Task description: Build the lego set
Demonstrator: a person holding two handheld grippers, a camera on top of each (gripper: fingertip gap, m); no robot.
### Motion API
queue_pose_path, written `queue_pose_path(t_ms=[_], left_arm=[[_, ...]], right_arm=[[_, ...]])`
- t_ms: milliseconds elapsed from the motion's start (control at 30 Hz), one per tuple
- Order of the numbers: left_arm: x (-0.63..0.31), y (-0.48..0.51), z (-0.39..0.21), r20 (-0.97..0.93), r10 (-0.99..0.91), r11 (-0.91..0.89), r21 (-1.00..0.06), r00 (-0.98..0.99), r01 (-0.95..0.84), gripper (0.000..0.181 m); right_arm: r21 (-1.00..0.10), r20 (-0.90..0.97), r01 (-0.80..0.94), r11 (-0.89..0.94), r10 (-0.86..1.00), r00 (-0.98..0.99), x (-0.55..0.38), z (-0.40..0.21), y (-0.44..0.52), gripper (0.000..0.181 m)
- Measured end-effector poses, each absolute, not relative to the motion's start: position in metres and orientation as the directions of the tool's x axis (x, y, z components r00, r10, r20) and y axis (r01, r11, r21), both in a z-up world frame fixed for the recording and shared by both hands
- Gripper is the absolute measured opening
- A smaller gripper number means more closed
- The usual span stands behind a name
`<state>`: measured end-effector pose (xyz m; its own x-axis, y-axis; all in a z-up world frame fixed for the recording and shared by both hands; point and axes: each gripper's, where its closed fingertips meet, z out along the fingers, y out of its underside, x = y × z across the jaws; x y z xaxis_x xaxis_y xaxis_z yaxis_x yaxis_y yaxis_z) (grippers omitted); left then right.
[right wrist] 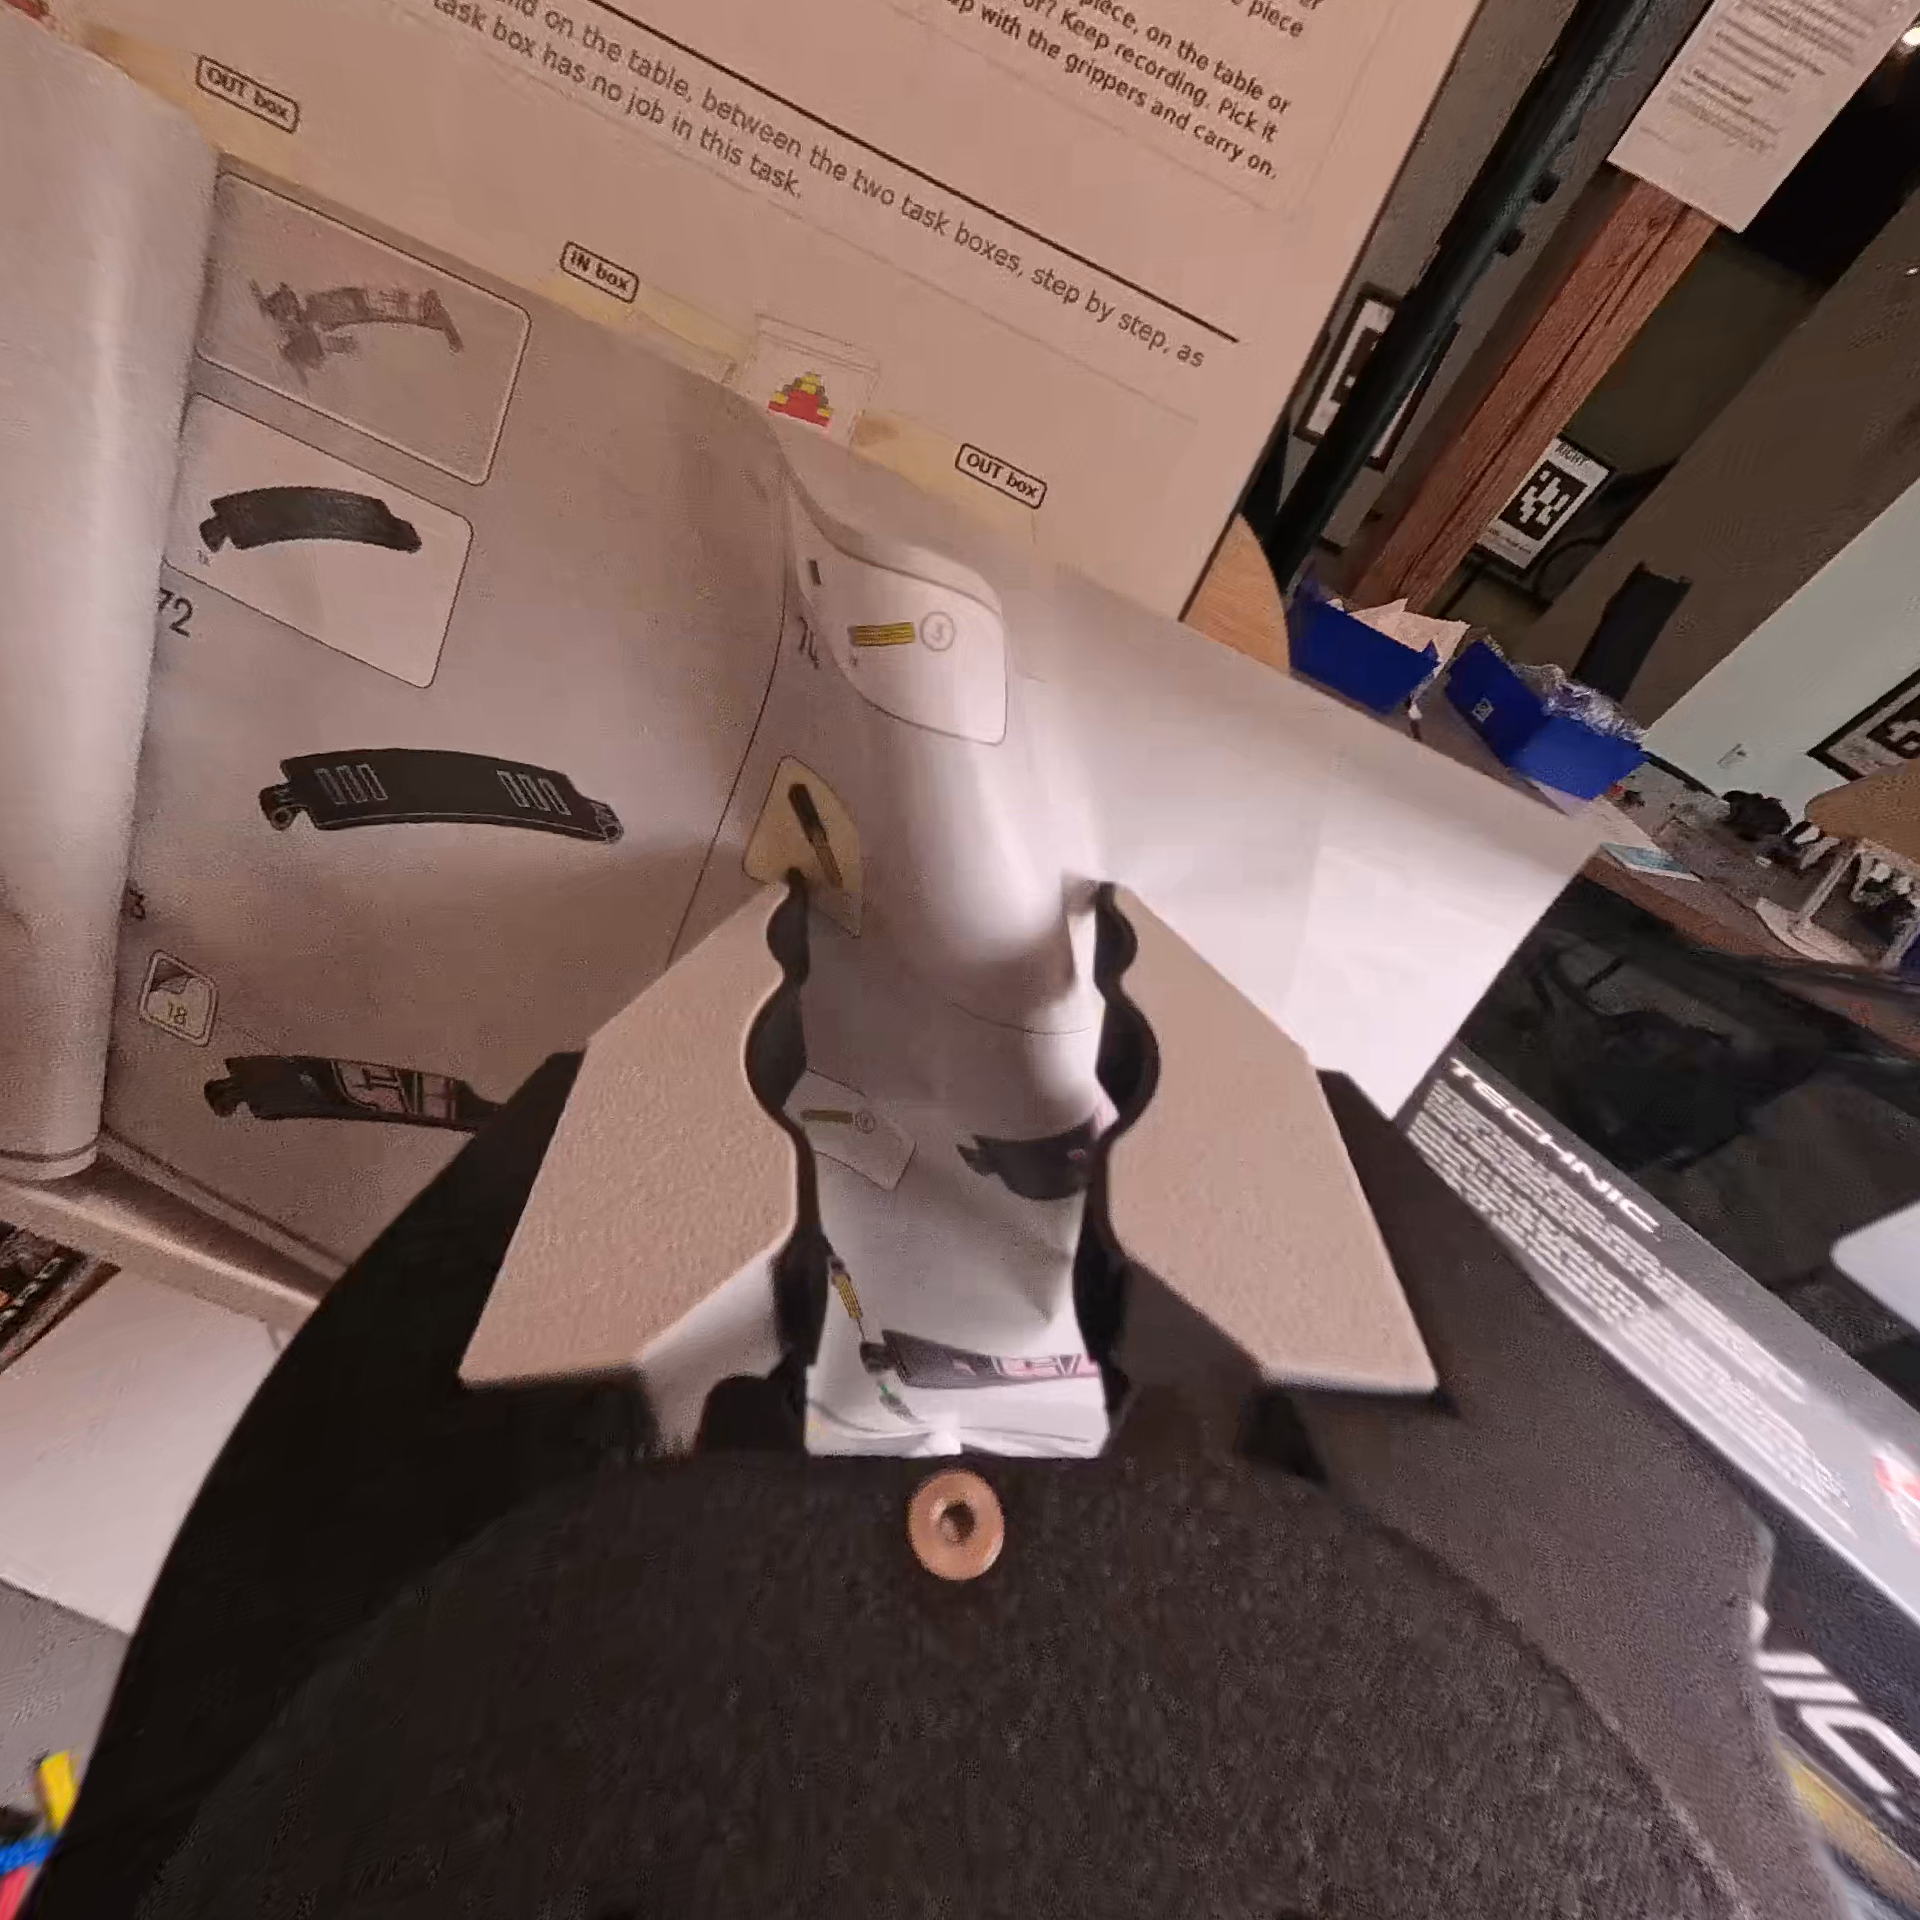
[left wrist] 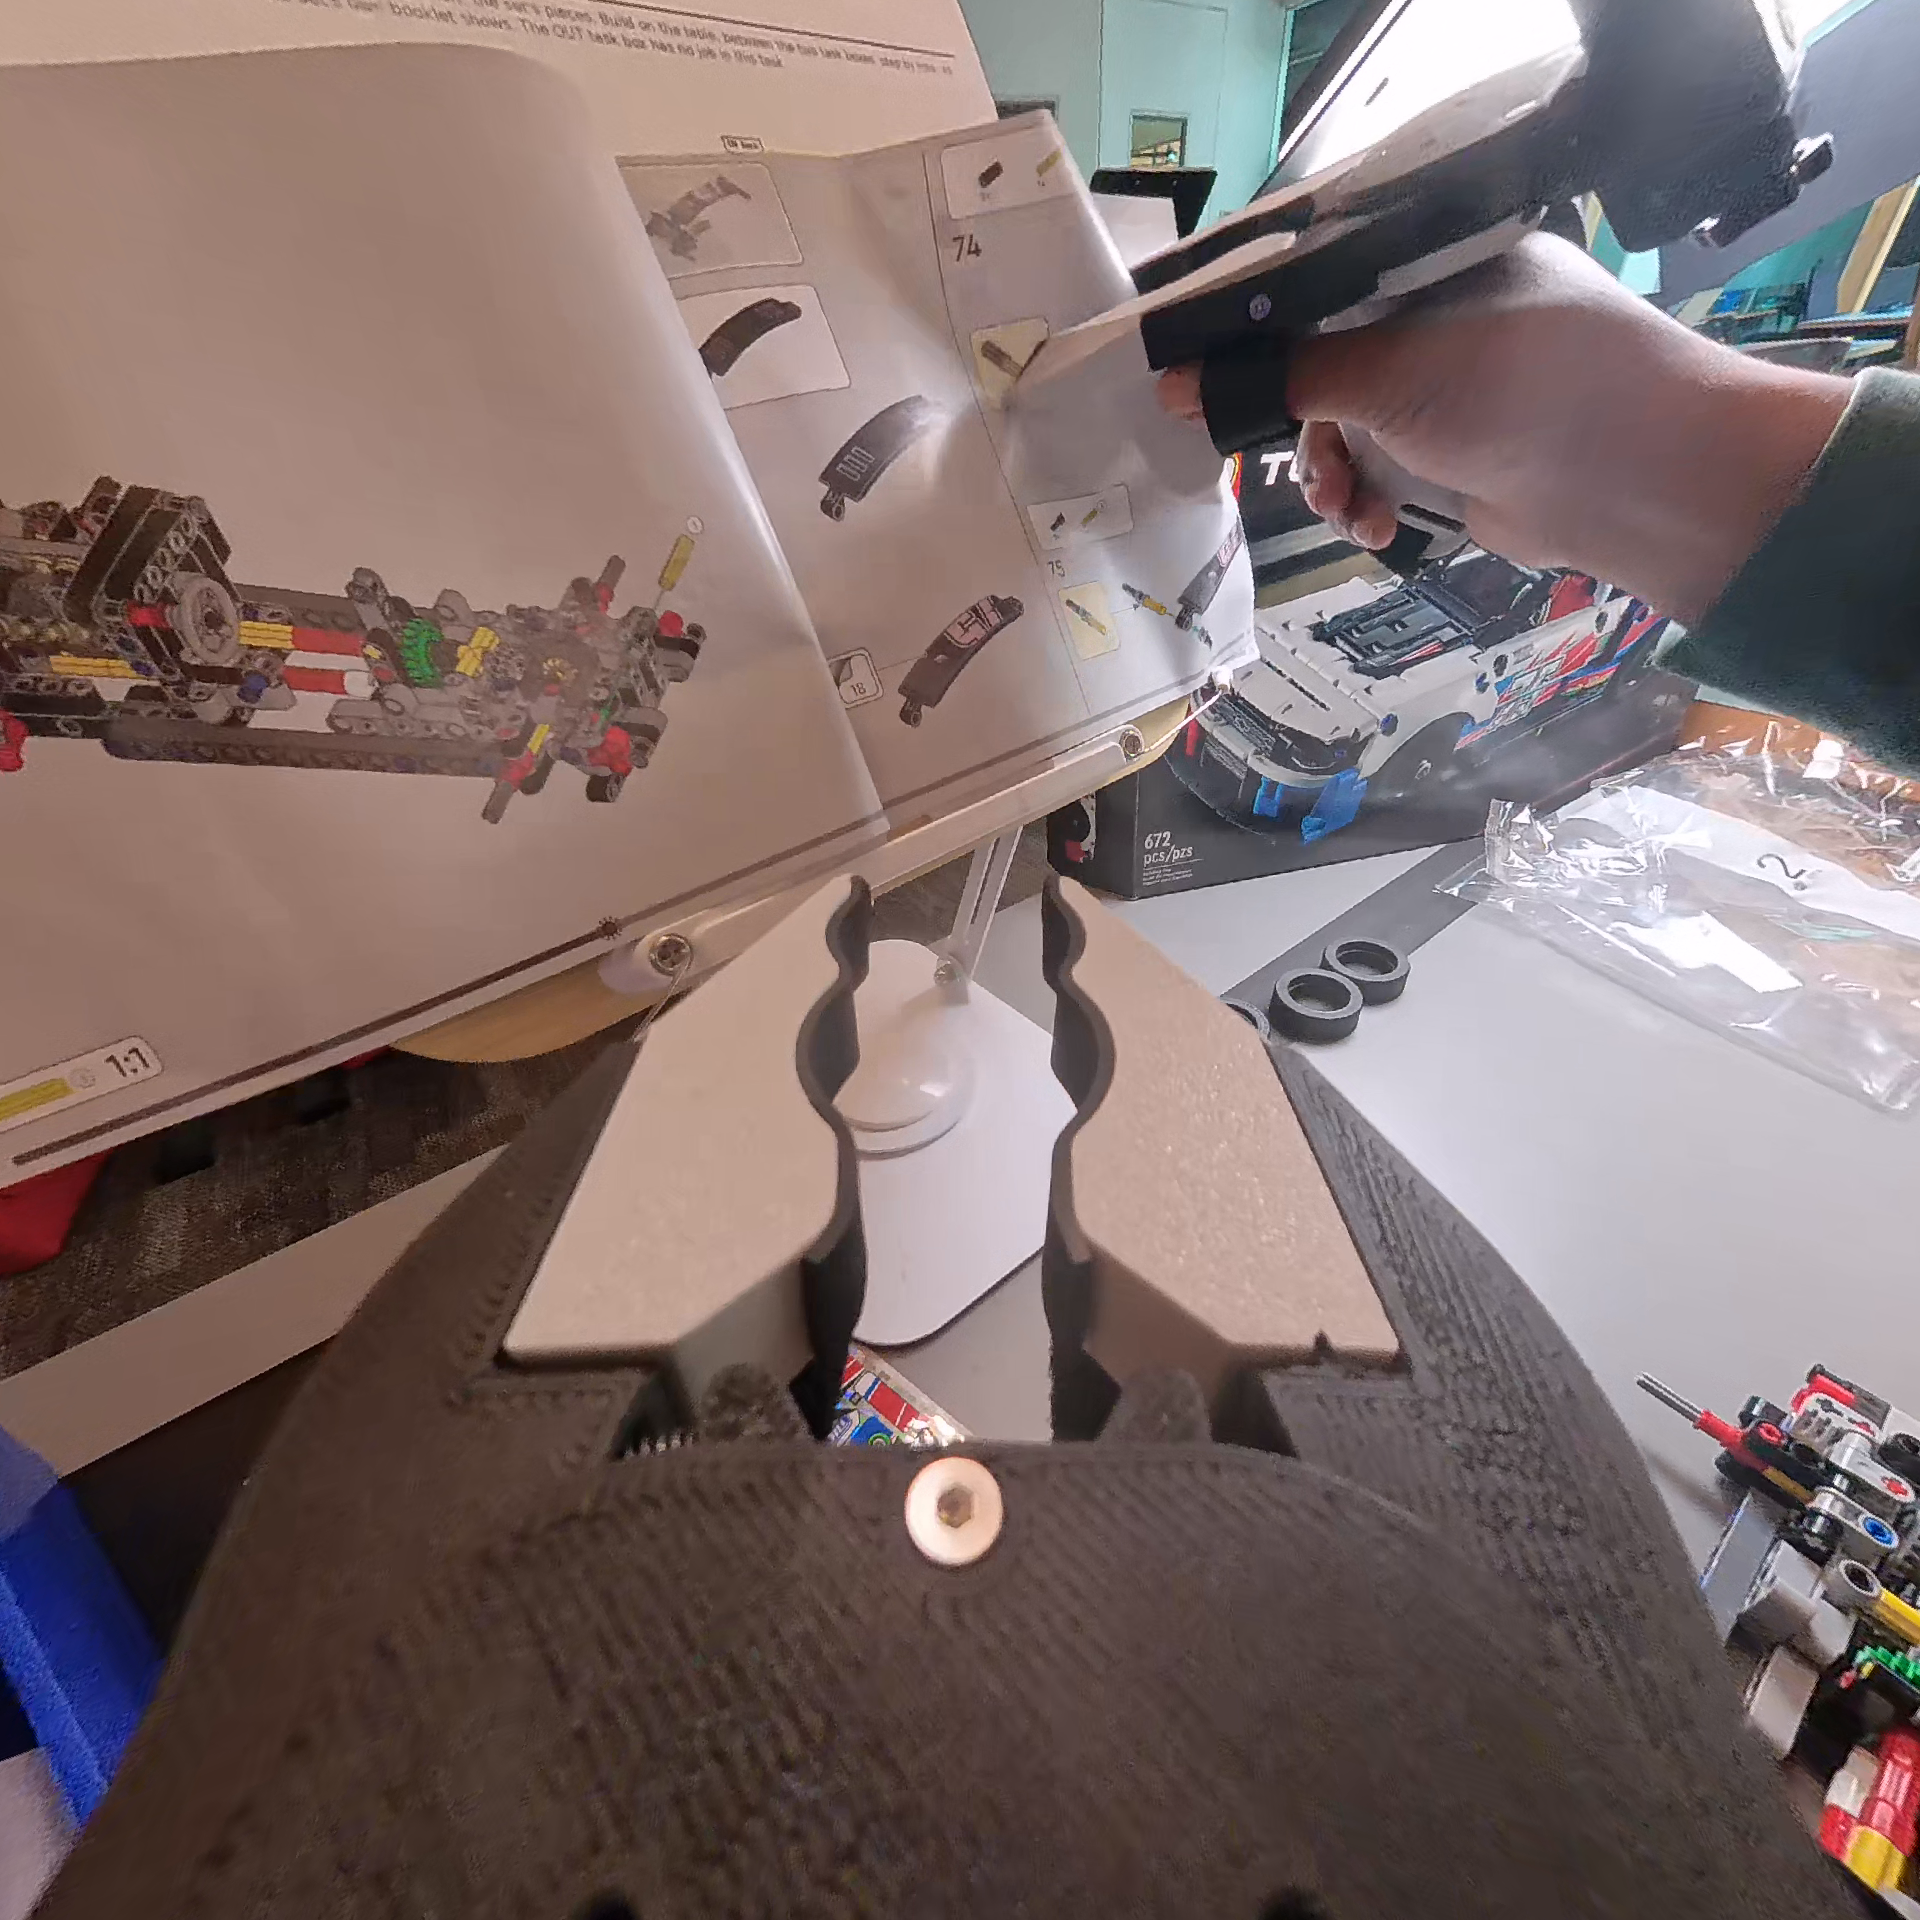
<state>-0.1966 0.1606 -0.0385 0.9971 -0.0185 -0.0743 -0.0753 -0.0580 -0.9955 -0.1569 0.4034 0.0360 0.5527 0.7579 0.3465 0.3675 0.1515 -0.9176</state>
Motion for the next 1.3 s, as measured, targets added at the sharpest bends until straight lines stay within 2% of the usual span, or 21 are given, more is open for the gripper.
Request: queue_pose_path(t_ms=[33, 300, 433, 533, 700, 833, 967, 1067, 1200, 1300], left_arm=[[-0.196, 0.161, -0.037, -0.075, -0.019, -0.056, -0.996, 0.997, -0.076, 0.031], [-0.183, 0.172, -0.014, -0.046, -0.073, -0.03, -0.998, 0.996, -0.048, 0.034], [-0.16, 0.195, 0.006, 0.055, -0.164, -0.037, -0.998, 0.985, 0.049, 0.04], [-0.143, 0.217, 0.015, 0.118, -0.219, -0.063, -0.992, 0.969, 0.107, 0.045], [-0.113, 0.242, 0.018, 0.252, -0.301, -0.121, -0.967, 0.92, 0.225, 0.055], [-0.102, 0.244, 0.012, 0.271, -0.323, -0.156, -0.96, 0.907, 0.232, 0.062], [-0.092, 0.231, 0.011, 0.27, -0.366, -0.165, -0.961, 0.891, 0.224, 0.07], [-0.085, 0.216, 0.012, 0.254, -0.397, -0.176, -0.964, 0.882, 0.199, 0.077], [-0.092, 0.199, 0.02, 0.243, -0.393, -0.155, -0.968, 0.887, 0.196, 0.079], [-0.104, 0.183, 0.029, 0.189, -0.376, -0.126, -0.98, 0.907, 0.152, 0.083]], right_arm=[[-0.913, 0.36, 0.372, 0.165, 0.756, 0.547, -0.156, 0.036, 0.4, 0.047], [-0.89, 0.439, 0.331, 0.314, 0.785, 0.438, -0.126, 0.025, 0.354, 0.044], [-0.871, 0.457, 0.366, 0.328, 0.816, 0.355, -0.106, -0.006, 0.331, 0.032], [-0.904, 0.376, 0.315, 0.289, 0.888, 0.265, -0.102, -0.021, 0.306, 0.03], [-0.954, 0.242, 0.216, 0.208, 0.96, 0.144, -0.098, -0.036, 0.268, 0.035], [-0.975, 0.177, 0.144, 0.169, 0.983, 0.039, -0.093, -0.051, 0.239, 0.036], [-0.971, 0.236, 0.044, 0.234, 0.971, 0.035, -0.094, -0.043, 0.218, 0.034], [-0.949, 0.314, 0.012, 0.314, 0.949, 0.041, -0.104, -0.033, 0.204, 0.044], [-0.834, 0.547, -0.003, 0.551, 0.828, 0.124, -0.124, -0.016, 0.188, 0.051], [-0.77, 0.633, 0.021, 0.637, 0.76, 0.145, -0.145, -0.013, 0.174, 0.054]])
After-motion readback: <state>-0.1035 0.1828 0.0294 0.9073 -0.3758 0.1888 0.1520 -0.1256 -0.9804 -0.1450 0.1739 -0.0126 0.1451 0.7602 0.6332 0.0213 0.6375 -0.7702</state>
